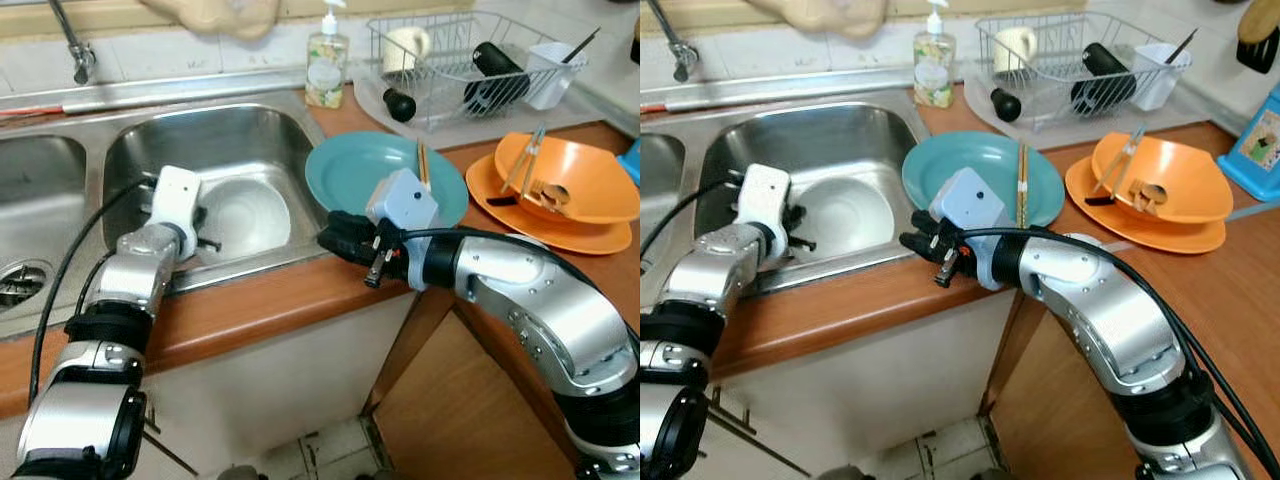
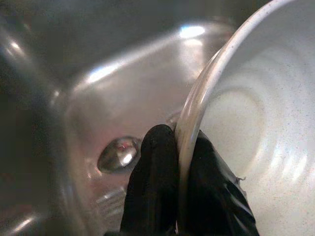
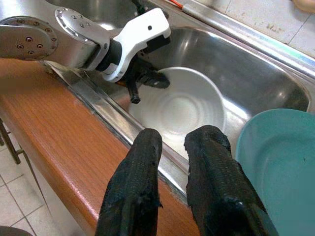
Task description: Kitchen organization
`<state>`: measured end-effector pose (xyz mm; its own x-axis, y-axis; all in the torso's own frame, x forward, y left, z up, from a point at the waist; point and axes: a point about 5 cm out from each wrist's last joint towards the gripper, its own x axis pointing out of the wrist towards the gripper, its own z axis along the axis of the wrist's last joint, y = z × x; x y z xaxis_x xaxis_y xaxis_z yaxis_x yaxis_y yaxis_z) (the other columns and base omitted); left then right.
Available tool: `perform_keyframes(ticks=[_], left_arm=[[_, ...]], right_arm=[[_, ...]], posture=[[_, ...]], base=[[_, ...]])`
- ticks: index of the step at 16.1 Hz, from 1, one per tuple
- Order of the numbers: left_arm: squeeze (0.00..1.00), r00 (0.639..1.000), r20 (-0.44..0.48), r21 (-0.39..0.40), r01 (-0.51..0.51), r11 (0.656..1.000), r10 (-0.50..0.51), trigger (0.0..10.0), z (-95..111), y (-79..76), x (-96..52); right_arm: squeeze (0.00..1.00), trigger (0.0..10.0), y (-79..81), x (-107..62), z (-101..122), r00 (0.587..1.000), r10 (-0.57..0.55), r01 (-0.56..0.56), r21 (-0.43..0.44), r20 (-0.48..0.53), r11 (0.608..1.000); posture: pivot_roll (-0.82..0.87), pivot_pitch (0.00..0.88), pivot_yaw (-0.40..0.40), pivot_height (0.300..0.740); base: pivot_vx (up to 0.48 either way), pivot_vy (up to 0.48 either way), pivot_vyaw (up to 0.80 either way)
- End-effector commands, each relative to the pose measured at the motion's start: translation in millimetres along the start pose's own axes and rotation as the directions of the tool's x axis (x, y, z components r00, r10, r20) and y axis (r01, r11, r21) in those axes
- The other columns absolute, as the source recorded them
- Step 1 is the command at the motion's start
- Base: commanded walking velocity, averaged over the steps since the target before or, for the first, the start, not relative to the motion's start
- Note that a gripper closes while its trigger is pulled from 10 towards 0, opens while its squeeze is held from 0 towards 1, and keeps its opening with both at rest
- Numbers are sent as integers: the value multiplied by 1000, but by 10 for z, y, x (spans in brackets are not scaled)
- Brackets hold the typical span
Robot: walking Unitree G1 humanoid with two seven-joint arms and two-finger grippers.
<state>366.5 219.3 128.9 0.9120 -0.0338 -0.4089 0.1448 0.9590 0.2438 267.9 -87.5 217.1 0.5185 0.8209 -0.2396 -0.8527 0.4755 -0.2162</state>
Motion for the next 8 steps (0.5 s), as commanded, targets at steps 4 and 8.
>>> perform_keyframes(ticks=[4,8], left_arm=[[0,999,-7,46,54,997,-54,10000,65,-50,34],[1000,996,-26,63,86,994,-84,10000,36,-86,45]], right_arm=[[0,10000,43,-9,-17,1000,10,-11,-19,-22,1000],[0,10000,34,-1,-23,1000,5,-5,-26,-28,1000]], posture=[[-68,0,20,740],[-68,0,20,740]], base=[[0,0,0],[0,0,0]])
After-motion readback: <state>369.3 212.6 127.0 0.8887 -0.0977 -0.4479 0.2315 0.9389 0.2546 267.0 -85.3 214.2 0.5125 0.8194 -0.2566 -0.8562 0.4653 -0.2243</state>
